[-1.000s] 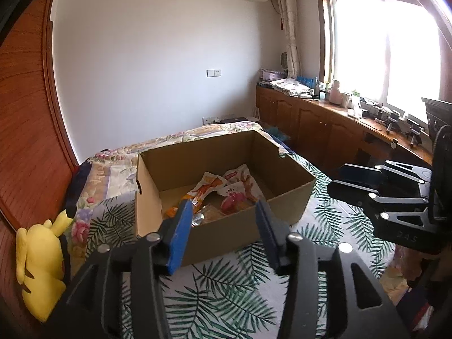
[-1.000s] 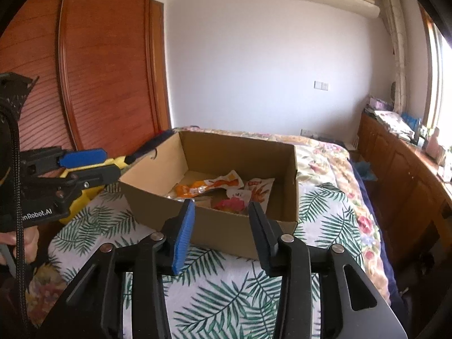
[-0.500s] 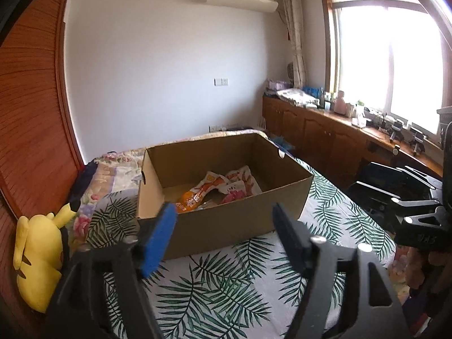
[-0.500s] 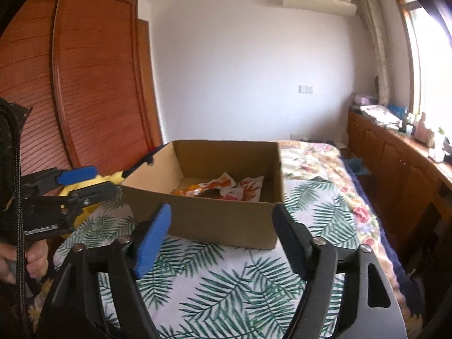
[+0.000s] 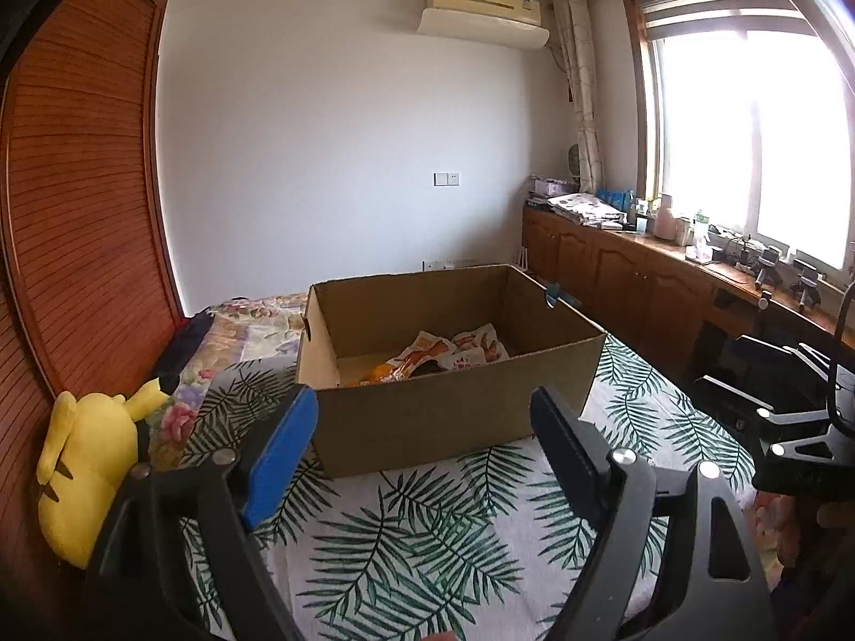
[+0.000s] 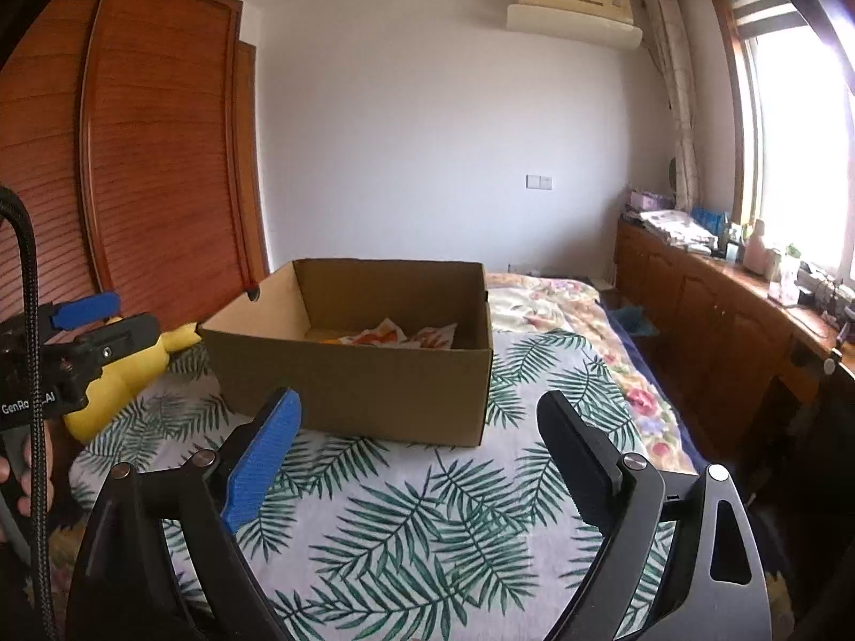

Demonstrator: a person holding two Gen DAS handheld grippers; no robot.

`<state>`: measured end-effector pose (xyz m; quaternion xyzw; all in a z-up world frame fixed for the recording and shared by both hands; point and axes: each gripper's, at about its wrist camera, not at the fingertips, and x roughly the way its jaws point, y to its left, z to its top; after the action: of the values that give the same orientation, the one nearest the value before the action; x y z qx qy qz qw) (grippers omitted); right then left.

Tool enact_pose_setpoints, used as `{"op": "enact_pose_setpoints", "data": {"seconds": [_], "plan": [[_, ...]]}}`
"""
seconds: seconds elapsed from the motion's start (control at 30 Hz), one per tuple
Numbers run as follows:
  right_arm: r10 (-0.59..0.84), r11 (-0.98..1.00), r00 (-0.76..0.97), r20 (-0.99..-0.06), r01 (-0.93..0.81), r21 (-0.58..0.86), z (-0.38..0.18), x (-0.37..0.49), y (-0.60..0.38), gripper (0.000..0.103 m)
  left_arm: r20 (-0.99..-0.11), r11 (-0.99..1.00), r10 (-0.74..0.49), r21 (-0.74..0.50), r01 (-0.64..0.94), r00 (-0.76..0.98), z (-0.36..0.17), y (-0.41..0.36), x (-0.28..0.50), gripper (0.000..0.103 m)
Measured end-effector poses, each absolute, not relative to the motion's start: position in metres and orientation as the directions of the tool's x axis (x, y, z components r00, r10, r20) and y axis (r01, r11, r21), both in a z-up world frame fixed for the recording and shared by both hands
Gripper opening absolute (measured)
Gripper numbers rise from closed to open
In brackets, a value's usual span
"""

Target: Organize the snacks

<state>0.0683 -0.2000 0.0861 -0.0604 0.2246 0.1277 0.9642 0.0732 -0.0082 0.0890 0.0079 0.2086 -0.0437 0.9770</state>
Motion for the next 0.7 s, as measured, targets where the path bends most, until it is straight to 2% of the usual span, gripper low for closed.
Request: {"op": "enact_pose_setpoints", "data": {"seconds": [0.5,0.7], "plan": [[0.216,0.969,0.875,-0.433,-0.247,-0.016,0.078,0.025,-0.204,0.092,-0.407,1.000,0.004,-0.026,-0.016,0.913,0.074,-0.004,0.027,0.083],[0.226,0.970,0.872,-0.434,-0.243,0.018,0.073,0.008,-0.208,0.092,-0.446,1.000,0.003,-0.014,-0.011,0.895,0.055,-0.010,0.011,0.083]]}}
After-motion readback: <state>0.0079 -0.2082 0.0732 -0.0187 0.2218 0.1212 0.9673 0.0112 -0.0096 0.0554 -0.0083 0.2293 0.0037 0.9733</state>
